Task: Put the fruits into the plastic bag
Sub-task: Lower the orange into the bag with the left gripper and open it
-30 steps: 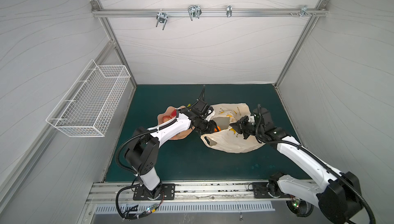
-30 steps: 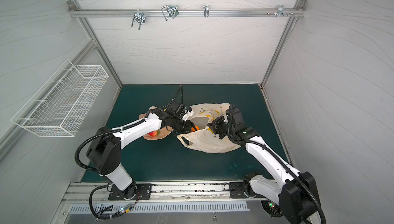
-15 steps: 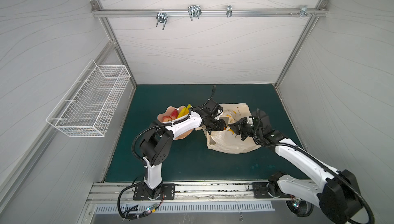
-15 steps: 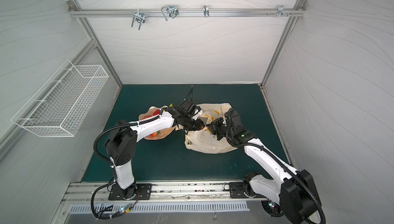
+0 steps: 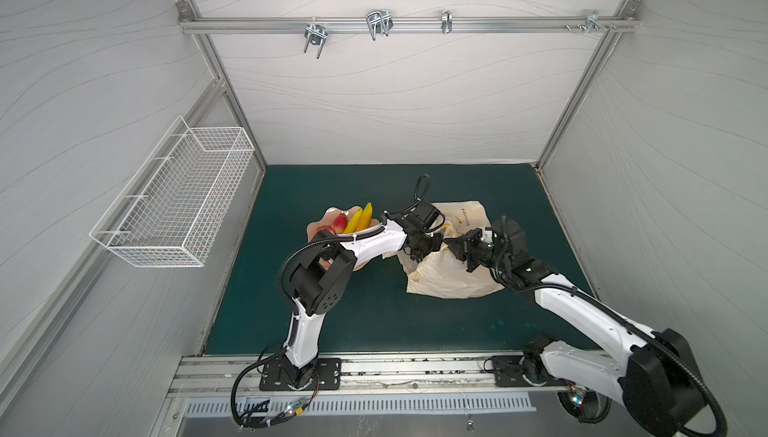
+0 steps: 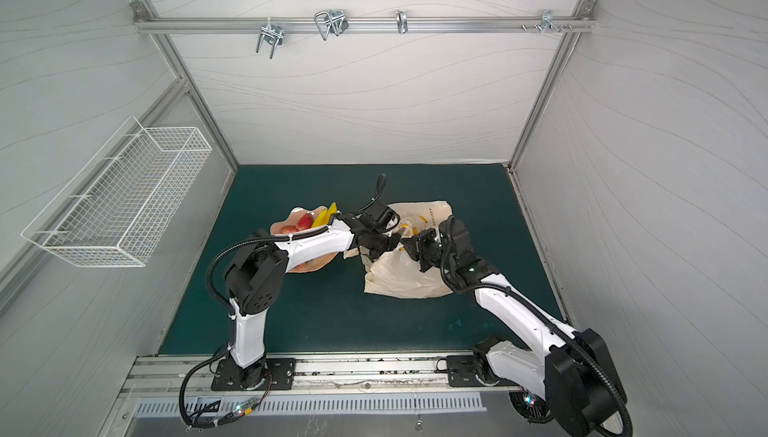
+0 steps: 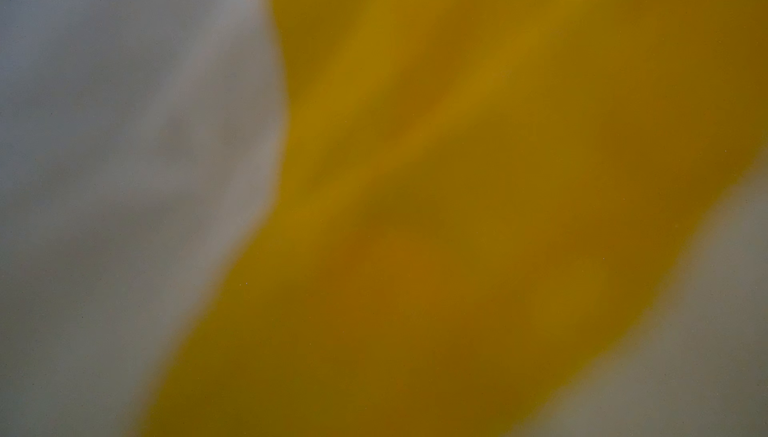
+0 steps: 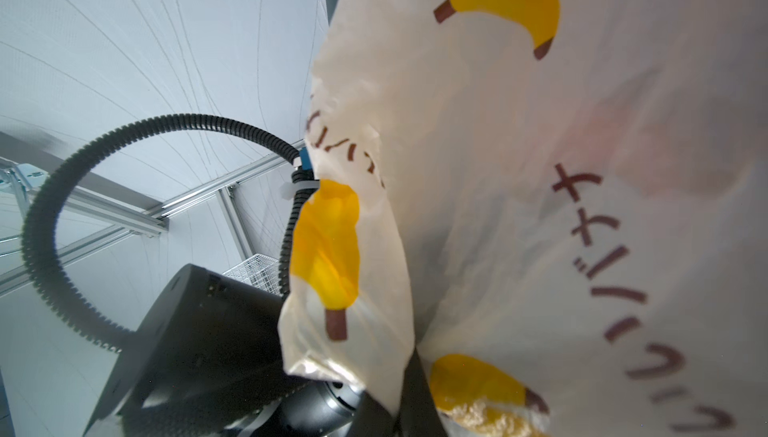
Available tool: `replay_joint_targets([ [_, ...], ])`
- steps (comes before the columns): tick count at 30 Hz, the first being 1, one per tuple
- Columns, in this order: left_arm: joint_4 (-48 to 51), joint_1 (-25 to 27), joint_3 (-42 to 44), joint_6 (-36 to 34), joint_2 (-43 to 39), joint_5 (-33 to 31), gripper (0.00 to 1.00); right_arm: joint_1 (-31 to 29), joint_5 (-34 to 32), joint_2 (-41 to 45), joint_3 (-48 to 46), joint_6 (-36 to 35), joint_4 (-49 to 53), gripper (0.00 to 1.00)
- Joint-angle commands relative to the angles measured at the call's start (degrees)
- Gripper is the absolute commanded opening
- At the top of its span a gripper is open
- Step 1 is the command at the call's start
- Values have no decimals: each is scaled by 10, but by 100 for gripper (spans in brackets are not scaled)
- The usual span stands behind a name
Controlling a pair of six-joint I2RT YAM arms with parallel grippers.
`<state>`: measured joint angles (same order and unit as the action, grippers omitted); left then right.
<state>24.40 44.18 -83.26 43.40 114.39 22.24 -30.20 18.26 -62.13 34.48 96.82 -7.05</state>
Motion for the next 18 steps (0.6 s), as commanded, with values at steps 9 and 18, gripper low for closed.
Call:
replay_joint_targets([
  [9, -8, 13, -51, 39, 26, -14, 63, -3, 0, 2, -13, 51, -36, 0],
  [18, 42, 11, -43, 2, -23, -44, 82, 13, 10, 21, -12, 46, -11, 0],
])
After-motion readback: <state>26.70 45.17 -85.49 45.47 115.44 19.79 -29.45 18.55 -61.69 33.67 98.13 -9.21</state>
